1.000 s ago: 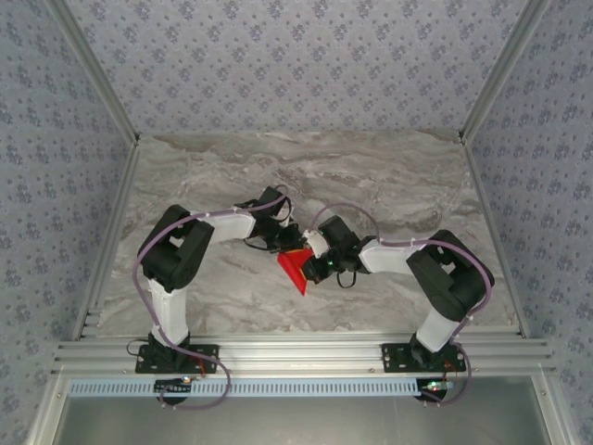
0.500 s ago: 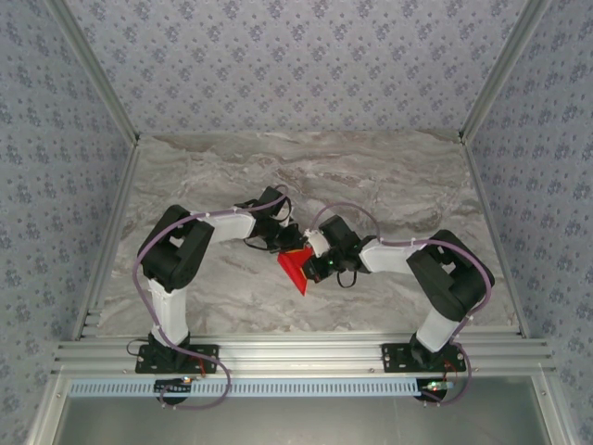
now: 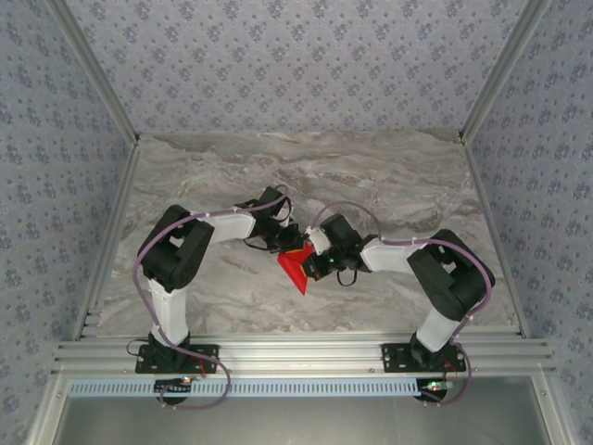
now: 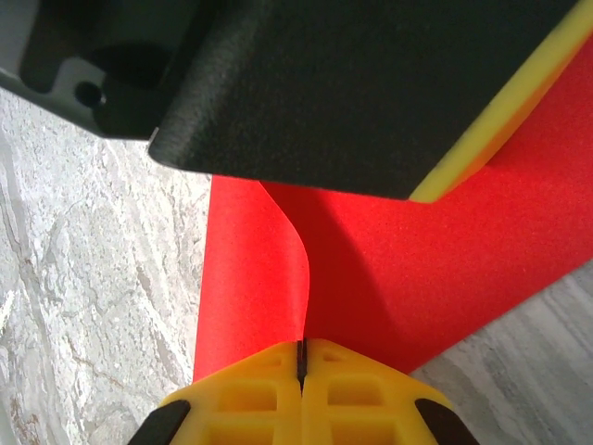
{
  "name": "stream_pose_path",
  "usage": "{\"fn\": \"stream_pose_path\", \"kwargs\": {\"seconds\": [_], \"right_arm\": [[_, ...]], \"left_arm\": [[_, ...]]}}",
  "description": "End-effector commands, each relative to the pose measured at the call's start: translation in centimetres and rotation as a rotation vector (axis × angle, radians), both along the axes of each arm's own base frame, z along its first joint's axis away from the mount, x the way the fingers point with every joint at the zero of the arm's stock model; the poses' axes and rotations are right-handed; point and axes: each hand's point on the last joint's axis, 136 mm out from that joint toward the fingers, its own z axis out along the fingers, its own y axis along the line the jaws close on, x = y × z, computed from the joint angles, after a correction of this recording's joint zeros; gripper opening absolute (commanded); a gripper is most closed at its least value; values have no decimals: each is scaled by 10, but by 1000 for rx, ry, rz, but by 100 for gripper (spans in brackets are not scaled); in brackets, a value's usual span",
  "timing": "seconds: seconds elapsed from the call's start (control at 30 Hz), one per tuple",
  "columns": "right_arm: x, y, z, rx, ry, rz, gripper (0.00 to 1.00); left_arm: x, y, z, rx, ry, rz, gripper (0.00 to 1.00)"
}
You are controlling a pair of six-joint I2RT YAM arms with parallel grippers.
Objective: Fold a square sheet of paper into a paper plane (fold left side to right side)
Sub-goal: Third fold the triangle at the center of the table.
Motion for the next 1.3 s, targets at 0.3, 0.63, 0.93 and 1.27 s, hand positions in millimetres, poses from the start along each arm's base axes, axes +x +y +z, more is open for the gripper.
{"fn": "stream_pose_path", "kwargs": {"seconds": [0.3, 0.63, 0.93, 1.27], "right_arm": [[2, -4, -13, -32, 39, -22, 0], [1, -7, -16, -51, 42, -26, 0], [-4, -13, -23, -95, 58, -10, 0], [-13, -18, -32, -137, 77, 20, 0]], "left_arm": [[-8, -2, -5, 7, 14, -17, 11], [-8, -3, -5, 5, 14, -20, 11], [-5, -2, 11, -11, -14, -26, 12], [18, 9, 56, -20, -90, -32, 18]]}}
